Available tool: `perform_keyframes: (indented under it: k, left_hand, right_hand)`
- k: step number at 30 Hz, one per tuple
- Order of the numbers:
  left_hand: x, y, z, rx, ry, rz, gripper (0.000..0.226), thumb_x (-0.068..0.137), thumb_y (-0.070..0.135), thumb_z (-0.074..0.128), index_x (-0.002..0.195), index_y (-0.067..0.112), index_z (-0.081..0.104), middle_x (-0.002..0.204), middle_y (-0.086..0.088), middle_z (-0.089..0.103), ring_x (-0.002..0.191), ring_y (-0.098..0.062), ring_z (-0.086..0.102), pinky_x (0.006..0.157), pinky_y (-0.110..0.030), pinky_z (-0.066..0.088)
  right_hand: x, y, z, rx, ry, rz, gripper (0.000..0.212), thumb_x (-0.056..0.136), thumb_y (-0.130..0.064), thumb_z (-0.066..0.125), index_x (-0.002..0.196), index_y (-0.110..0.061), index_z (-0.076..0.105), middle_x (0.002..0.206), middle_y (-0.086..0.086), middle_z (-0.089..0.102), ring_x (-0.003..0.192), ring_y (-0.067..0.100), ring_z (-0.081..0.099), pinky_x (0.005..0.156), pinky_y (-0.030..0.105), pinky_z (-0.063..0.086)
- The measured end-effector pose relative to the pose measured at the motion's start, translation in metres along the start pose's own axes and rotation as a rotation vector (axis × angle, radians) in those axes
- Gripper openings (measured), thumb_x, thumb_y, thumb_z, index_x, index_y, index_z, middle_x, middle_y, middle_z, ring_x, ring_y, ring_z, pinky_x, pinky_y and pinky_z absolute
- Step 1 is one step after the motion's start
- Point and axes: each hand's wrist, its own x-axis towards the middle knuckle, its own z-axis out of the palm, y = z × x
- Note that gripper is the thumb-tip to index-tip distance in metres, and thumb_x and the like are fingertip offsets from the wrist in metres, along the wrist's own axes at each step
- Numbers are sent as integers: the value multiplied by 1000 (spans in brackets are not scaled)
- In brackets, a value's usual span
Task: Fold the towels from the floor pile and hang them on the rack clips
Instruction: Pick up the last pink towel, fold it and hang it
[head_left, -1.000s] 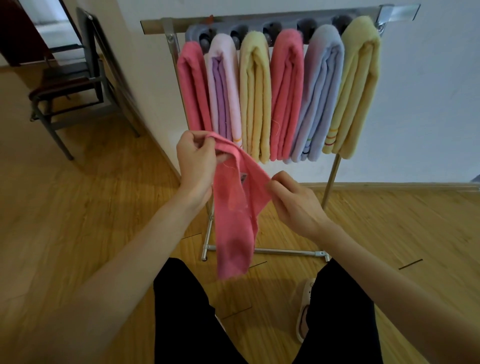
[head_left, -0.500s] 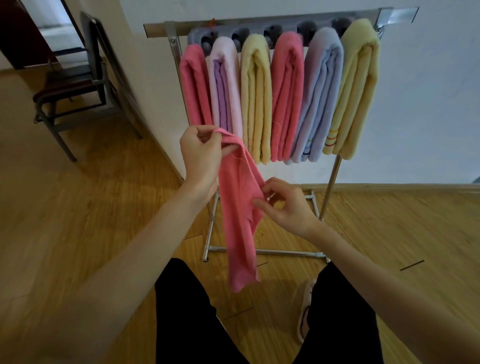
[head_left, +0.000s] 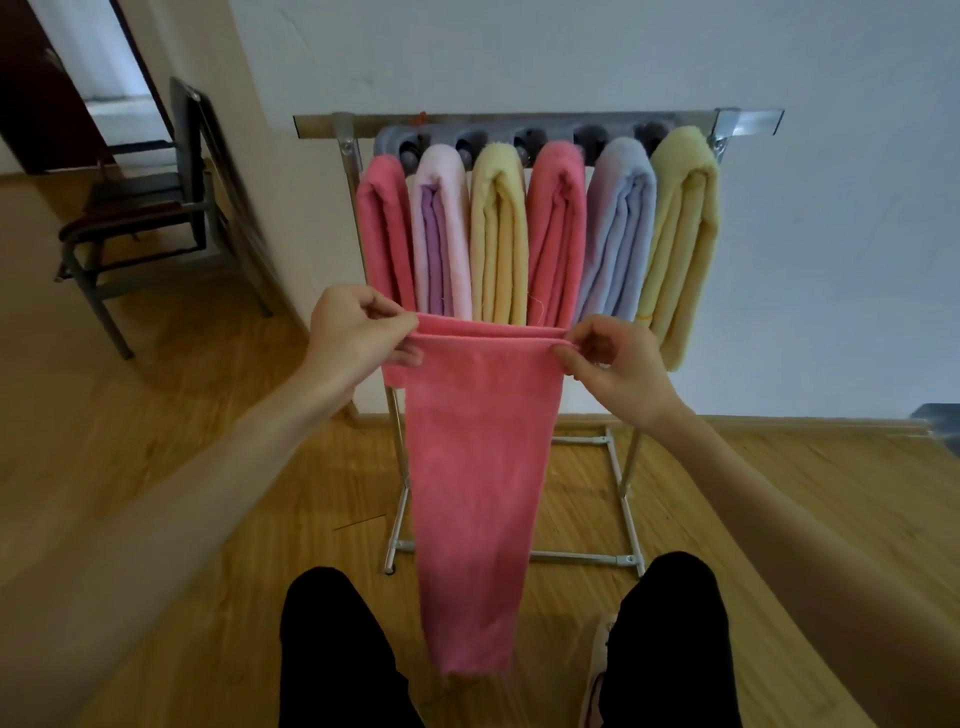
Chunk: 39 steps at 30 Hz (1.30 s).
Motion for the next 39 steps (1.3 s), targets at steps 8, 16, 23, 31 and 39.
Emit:
perform_keyframes:
  k: [8,16,23,31,39]
  left_hand:
    - [11,21,-10,368,-77,246,9,83,12,66,76,6,64,58,-10,65,43,-13,62,40,-14,43]
    - [12,15,-5,547,-140,365,15,82,19,67,69,16,61,64,-1,60,55,-9,56,50,-16,38]
    - [0,5,7,445,-489,426,39,86,1,53,115,27,60,93,7,59,87,-5,58,71,-20,48]
    - [-19,-3,21,502,-861,522,45,84,0,49,118,25,63,105,21,52,99,14,46,81,-8,35]
    - [-24,5,15,808,-1109,637,58,82,-6,52,132,22,56,111,11,57,94,7,50,76,-6,40]
  right_hand:
    - [17,-12,-16,15,79,-43,15,81,-3,70,74,-10,59,62,3,62,51,14,61,54,22,50]
    - [20,-19,-36,-115,-3,-121,16,84,-4,68,96,-15,66,74,-4,68,62,16,62,63,23,53]
    - [17,-14,-27,-247,-35,-83,8,87,-9,66,91,-13,72,69,-16,62,60,8,58,60,16,47]
    - [16,-15,-5,-265,-24,-16,7,84,-7,66,88,-10,72,66,-11,59,57,2,51,57,10,43]
    - [4,-23,6,-311,-168,-78,10,85,-3,64,88,-8,71,65,-17,56,57,-3,51,55,8,39]
